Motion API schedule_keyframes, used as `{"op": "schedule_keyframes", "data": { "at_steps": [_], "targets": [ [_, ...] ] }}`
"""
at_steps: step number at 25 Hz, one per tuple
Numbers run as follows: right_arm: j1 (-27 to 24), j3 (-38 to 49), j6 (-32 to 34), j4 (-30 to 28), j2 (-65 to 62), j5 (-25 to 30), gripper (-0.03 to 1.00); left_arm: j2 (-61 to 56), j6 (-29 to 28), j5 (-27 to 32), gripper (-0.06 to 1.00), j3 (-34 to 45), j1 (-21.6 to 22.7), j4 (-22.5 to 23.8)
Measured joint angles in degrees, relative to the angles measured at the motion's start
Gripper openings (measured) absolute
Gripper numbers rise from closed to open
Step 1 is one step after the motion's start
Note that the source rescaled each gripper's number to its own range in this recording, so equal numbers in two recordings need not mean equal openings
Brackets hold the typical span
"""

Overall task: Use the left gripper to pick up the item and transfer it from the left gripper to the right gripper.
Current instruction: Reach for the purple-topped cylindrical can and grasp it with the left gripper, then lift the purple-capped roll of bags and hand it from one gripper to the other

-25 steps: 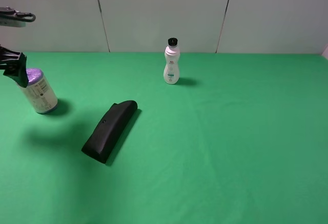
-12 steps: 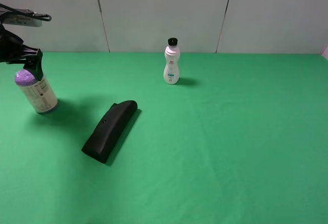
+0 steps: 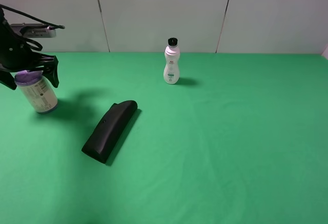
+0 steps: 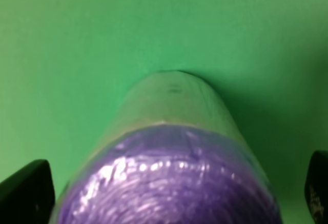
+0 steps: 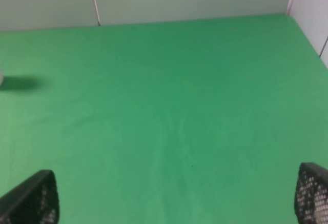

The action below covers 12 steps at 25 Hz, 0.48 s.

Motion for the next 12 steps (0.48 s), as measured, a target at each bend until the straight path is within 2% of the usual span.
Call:
{"op": "schedule_keyframes", "data": {
  "at_steps": [2, 4, 5, 7, 8, 9, 12],
  "targets": [
    [0.00, 0.00, 0.00, 0.00, 0.00, 0.00, 1.00, 0.07, 0.00, -0.09, 0.91, 0.00, 0.00, 0.01],
    [0.00, 0.00, 0.00, 0.00, 0.00, 0.00, 1.00, 0.14, 0.00, -0.09, 0.79, 0.00, 0.00, 0.06],
    [0.00, 0.00, 0.00, 0.00, 0.00, 0.00, 1.00, 0.14, 0.00, -0.09, 0.68, 0.00, 0.00, 0.06],
    [0.00, 0.00, 0.00, 0.00, 0.00, 0.00, 1.00, 0.14, 0.00, -0.09, 0.29, 0.00, 0.00, 0.06],
    [0.00, 0.00, 0.00, 0.00, 0.00, 0.00, 1.00, 0.14, 0.00, -0.09, 0.05, 0.00, 0.00, 0.18],
    [0.00, 0.00, 0.00, 0.00, 0.00, 0.00, 1.00, 0.14, 0.09, -0.09, 0.00, 0.00, 0.00, 0.19],
    [0.00, 0.00, 0.00, 0.00, 0.00, 0.00, 1.00, 0.14, 0.09, -0.04, 0.00, -0.04, 0.00, 0.19]
  ]
}}
